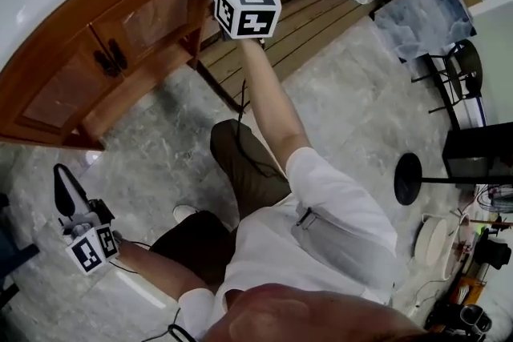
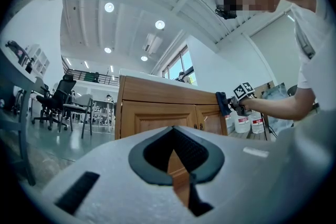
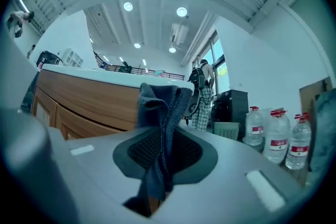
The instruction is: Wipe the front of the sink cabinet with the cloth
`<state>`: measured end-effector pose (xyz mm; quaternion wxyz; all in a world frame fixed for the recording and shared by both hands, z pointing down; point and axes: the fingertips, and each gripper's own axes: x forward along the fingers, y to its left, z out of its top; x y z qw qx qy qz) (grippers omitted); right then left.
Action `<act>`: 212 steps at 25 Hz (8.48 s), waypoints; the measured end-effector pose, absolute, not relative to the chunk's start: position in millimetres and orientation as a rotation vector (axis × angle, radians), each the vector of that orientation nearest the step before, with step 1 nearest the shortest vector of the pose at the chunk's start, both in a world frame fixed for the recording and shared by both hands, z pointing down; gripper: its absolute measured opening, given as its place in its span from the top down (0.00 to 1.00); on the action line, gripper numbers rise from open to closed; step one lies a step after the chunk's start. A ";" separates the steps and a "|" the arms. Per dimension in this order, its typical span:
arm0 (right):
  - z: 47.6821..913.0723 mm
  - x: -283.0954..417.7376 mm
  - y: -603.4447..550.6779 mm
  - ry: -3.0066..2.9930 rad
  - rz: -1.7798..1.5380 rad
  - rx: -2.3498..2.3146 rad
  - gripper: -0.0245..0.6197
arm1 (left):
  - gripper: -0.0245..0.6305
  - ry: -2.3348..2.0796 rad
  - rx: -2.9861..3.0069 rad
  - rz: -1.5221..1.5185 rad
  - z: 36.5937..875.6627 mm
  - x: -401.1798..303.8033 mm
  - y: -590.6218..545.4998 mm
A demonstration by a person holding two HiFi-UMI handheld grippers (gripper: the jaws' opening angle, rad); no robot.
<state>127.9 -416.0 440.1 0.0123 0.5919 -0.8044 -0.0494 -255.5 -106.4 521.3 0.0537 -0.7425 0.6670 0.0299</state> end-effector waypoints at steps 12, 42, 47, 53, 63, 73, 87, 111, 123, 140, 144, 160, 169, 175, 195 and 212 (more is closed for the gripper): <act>434.2 144.8 -405.8 -2.486 -0.171 1.856 0.85 | 0.96 2.001 -2.267 0.109 516.8 -245.2 -107.1; 513.9 -267.1 -179.2 -3.113 -0.083 0.483 0.85 | 0.96 2.208 -2.070 0.280 505.2 -295.0 -90.7; 516.0 -318.6 -168.5 -3.154 -0.011 0.441 0.85 | 0.96 2.225 -2.054 0.384 500.1 -304.8 -83.4; 522.1 -342.3 -190.5 -3.138 0.065 0.578 0.85 | 0.96 2.224 -2.055 0.454 498.2 -312.5 -79.4; 522.2 -324.8 -208.8 -3.104 0.012 0.689 0.85 | 0.96 2.219 -2.080 0.442 504.5 -315.4 -83.3; 521.4 -259.8 -245.2 -3.063 0.016 0.895 0.85 | 0.96 2.164 -2.128 0.401 505.4 -302.7 -92.5; 519.8 -153.6 -282.9 -2.973 -0.017 1.159 0.85 | 0.96 2.150 -2.141 0.408 508.5 -297.4 -95.1; 529.4 -34.1 -338.5 -2.762 -0.128 1.468 0.85 | 0.96 2.120 -2.197 0.375 514.8 -282.4 -112.7; 539.8 34.0 -369.3 -2.578 -0.166 1.617 0.85 | 0.96 2.128 -2.217 0.356 522.7 -287.1 -111.9; 537.8 134.8 -404.1 -2.418 -0.093 1.838 0.85 | 0.96 2.118 -2.223 0.334 518.5 -279.8 -116.7; 538.5 139.4 -404.6 -2.401 -0.099 1.847 0.85 | 0.96 2.122 -2.223 0.334 521.5 -281.4 -115.0; 508.7 1.1 -284.8 -2.846 -0.264 1.392 0.85 | 0.96 2.137 -2.212 0.323 519.2 -270.7 -115.6; 550.0 -161.3 -183.5 -3.080 -0.215 0.732 0.85 | 0.96 2.208 -2.107 0.263 522.0 -297.1 -109.8; 586.2 -246.0 -154.0 -3.104 -0.111 0.509 0.85 | 0.96 2.262 -2.036 0.214 517.8 -312.4 -95.1; 629.6 -345.0 -192.5 -3.024 -0.013 0.569 0.85 | 0.96 2.260 -2.044 0.286 514.1 -313.4 -94.5; 640.1 -271.1 -237.1 -2.976 0.030 0.795 0.85 | 0.96 2.240 -2.092 0.265 519.6 -307.7 -101.8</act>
